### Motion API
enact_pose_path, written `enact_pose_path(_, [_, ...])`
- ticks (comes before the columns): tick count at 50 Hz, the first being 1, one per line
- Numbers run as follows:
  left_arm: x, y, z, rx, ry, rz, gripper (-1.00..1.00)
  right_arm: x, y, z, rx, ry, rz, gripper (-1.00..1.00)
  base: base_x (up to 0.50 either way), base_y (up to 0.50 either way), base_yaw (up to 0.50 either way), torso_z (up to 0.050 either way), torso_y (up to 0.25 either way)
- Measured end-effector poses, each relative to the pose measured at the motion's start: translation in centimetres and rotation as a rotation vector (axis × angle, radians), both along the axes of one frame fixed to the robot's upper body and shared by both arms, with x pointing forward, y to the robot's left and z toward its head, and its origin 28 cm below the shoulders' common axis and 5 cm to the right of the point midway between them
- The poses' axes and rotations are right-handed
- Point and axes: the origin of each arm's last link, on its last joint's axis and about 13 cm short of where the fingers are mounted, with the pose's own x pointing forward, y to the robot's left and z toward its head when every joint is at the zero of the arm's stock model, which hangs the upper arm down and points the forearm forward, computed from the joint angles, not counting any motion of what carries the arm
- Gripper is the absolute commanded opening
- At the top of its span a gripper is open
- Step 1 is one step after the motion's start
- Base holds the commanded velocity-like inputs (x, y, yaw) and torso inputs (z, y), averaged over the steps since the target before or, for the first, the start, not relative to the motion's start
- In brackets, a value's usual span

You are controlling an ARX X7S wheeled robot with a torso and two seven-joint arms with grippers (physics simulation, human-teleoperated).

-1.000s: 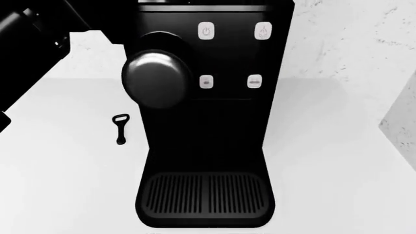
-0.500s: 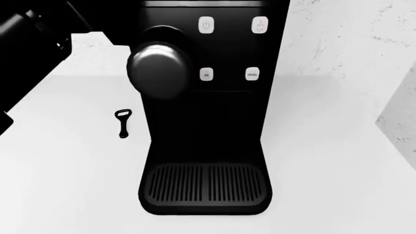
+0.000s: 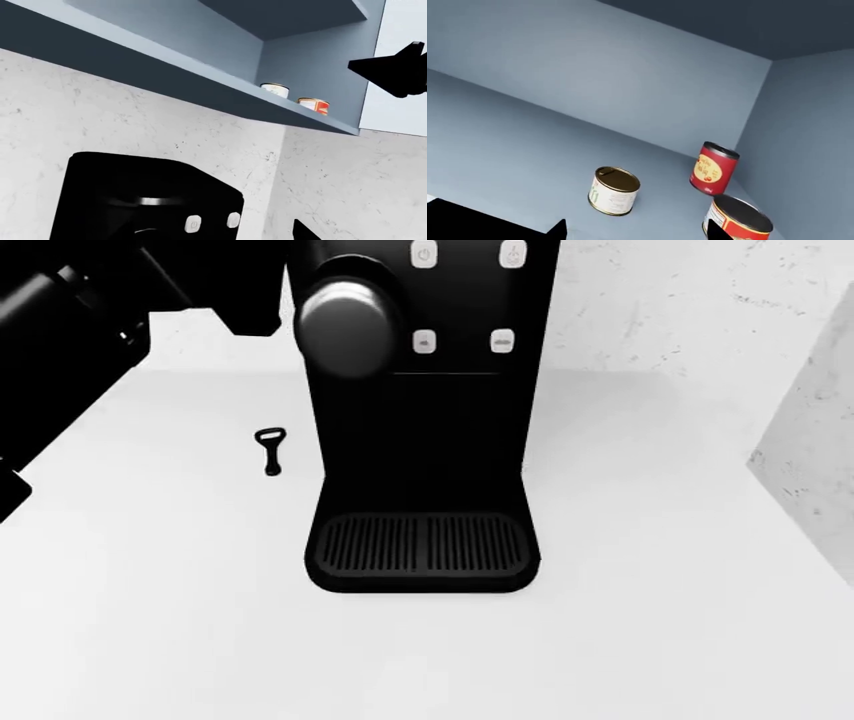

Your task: Pick the cans from the counter and place them in their designated side in the cabinet.

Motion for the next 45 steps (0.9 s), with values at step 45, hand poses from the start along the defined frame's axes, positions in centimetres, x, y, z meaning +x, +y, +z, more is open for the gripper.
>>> enact_pose_path(45, [0.29, -0.21, -0.14, 0.003, 0.007, -0.006, 1.00, 0.00, 0.00, 0.00, 0.000, 0.000, 0.000, 1.00, -0.27, 0.00, 0.00, 0.000, 0.000])
